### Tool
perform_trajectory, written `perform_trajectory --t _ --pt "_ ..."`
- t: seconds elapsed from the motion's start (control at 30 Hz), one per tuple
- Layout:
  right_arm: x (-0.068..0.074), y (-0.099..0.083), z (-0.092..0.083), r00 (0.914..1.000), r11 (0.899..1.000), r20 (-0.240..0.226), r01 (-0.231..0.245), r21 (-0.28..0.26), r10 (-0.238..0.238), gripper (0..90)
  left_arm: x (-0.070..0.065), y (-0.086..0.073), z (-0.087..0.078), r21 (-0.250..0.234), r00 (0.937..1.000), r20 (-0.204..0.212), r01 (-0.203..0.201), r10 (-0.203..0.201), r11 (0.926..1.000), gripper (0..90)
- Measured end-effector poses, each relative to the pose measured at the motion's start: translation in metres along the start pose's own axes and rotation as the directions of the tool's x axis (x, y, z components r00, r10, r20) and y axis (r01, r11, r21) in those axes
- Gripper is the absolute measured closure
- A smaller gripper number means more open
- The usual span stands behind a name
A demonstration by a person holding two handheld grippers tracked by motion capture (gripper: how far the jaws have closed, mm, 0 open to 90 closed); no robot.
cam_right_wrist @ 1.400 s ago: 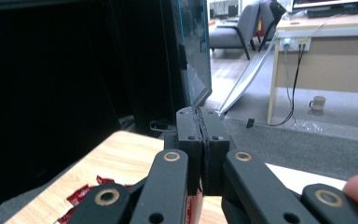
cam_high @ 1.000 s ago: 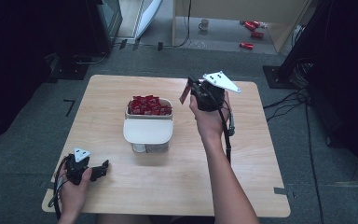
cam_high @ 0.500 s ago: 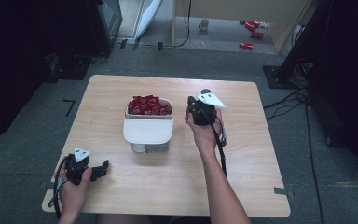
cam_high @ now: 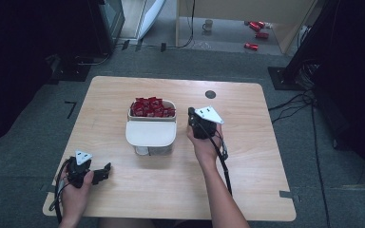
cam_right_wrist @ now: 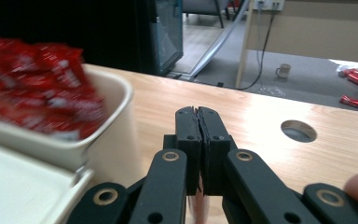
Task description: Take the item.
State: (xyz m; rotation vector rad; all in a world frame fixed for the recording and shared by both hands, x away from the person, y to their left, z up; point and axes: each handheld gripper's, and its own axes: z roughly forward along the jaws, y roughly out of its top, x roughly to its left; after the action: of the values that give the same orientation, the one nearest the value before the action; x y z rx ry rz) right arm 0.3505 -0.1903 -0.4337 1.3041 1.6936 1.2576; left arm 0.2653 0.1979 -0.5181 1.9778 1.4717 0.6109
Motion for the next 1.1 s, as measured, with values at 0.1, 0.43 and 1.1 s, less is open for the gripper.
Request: perform_trajectory --t 0.1,0.43,1.1 --pt "0.008 -0.008 -0.009 0.9996 1.0 -0.021 0.017 0.002 -0.017 89.2 0.0 0.0 0.0 -0.002 1.0 0.001 0.003 -0.003 1.0 6.4" --pt "0.015 -0.051 -0.032 0.9979 0.997 -0.06 0.03 0.065 -0.026 89.0 0.0 0.0 0.0 0.0 1.0 0.001 0.002 -0.002 1.0 6.4" --pt "-0.008 -0.09 -0.031 0.9775 0.973 -0.206 0.006 0.231 0.043 54.9 0.0 0.0 0.0 0.001 1.0 0.001 0.001 -0.001 1.0 6.4"
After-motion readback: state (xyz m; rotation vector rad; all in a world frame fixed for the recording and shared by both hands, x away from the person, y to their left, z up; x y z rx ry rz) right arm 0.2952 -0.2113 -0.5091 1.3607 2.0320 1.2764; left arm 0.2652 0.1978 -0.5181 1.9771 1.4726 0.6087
